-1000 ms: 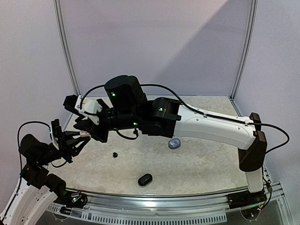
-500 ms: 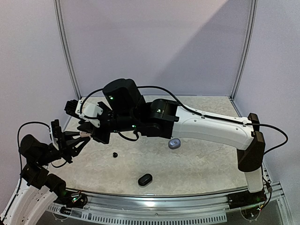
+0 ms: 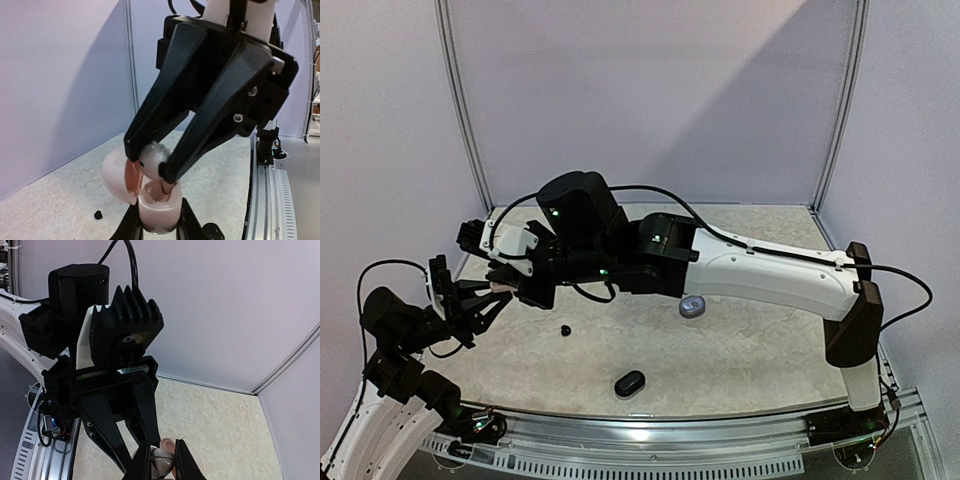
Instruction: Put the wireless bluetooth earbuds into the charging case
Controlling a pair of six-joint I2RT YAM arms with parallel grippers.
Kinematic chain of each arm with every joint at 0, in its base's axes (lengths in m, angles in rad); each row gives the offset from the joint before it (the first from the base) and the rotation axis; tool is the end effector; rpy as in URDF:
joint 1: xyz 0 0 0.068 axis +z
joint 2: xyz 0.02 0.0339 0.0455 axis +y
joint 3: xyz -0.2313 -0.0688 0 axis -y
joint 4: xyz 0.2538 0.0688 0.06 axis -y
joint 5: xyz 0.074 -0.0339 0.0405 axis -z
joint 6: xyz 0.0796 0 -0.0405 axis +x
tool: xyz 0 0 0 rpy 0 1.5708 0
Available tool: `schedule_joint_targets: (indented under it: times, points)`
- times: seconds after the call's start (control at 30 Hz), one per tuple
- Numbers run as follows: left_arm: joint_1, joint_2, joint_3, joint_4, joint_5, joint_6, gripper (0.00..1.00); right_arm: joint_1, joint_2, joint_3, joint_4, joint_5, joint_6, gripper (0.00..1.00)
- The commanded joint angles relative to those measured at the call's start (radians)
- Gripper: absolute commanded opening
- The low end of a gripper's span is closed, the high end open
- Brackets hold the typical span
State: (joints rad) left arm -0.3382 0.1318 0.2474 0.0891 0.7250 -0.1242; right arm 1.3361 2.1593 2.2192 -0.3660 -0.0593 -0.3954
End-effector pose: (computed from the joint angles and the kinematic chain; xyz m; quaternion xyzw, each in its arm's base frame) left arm 0.1397 -0.1051 0.2599 0.3365 0.5574 -0.3840 0.6547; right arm 0.1220 0.5306 0.3347 -0.6254 0.5092 0.2891 0.5158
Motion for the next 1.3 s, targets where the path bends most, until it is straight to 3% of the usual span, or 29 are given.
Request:
schedule_joint_targets:
  times: [0.0, 0.13, 0.33, 0.63, 0.83, 1.03, 1.27]
  points:
    - [-0.001, -0.006, -0.006, 0.018, -0.004, -0.002, 0.0, 0.003, 0.045, 0.019, -0.045, 0.014, -0.008, 0.19]
    - [-0.001, -0.006, -0.006, 0.02, -0.004, -0.004, 0.0, 0.002, 0.045, 0.02, -0.048, 0.019, -0.009, 0.32]
    - [-0.001, -0.007, -0.005, 0.02, -0.006, -0.006, 0.0, 0.003, 0.026, 0.03, -0.041, 0.016, -0.008, 0.41]
    - [-0.002, -0.006, -0.006, 0.018, -0.016, -0.011, 0.0, 0.001, -0.102, 0.009, 0.04, -0.115, 0.062, 0.44]
    - [-0.001, -0.005, -0.005, 0.018, -0.013, -0.011, 0.0, -0.05, -0.136, -0.026, 0.126, -0.062, 0.229, 0.36]
    - [-0.001, -0.006, -0.007, 0.018, 0.02, -0.011, 0.0, -0.108, -0.048, 0.072, 0.023, 0.054, 0.368, 0.13]
    - [-0.001, -0.004, -0.007, 0.023, 0.035, -0.013, 0.0, -0.114, 0.056, 0.169, -0.108, -0.108, 0.311, 0.02]
